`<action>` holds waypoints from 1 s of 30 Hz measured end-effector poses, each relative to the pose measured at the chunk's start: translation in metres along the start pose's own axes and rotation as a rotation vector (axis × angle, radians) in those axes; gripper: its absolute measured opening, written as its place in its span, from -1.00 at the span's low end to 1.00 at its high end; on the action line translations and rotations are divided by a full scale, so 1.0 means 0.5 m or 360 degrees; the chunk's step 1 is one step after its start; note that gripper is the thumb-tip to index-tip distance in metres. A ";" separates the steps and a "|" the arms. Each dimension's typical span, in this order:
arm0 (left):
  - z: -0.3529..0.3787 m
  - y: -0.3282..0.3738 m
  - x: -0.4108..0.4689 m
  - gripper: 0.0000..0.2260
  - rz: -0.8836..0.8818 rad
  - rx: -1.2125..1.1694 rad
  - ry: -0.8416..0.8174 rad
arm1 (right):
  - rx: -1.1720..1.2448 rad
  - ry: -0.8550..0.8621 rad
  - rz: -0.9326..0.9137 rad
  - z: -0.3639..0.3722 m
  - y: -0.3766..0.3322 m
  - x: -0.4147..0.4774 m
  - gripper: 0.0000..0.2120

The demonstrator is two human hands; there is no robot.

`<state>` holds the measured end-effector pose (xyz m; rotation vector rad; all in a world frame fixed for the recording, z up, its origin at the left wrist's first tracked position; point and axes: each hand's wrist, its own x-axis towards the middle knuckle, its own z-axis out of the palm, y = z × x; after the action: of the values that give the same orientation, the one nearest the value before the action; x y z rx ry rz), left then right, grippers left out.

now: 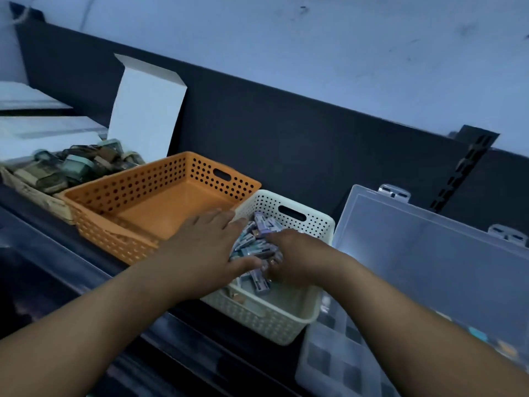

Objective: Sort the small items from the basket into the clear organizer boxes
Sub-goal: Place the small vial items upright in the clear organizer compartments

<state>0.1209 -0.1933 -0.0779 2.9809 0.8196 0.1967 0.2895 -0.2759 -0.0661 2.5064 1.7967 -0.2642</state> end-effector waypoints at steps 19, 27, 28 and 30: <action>-0.011 0.004 -0.006 -0.21 0.0018 0.0015 -0.0058 | -0.0085 -0.0178 0.0122 -0.018 -0.002 0.011 -0.88; -0.041 0.086 -0.004 -0.37 -0.0032 -0.1019 0.0143 | 0.2222 0.0023 0.0060 -0.062 0.056 -0.078 -0.82; -0.047 0.110 -0.002 -0.41 -0.0081 -0.1265 0.0089 | 0.2299 0.0023 0.0037 -0.062 0.063 -0.092 -0.79; -0.056 0.152 0.006 -0.53 -0.0159 -0.1499 0.0010 | 0.2407 0.0061 0.0023 -0.065 0.077 -0.123 -0.82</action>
<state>0.1583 -0.2567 -0.0443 2.0528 0.6232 0.4391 0.3102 -0.3414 -0.0264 3.1373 1.8445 -2.2932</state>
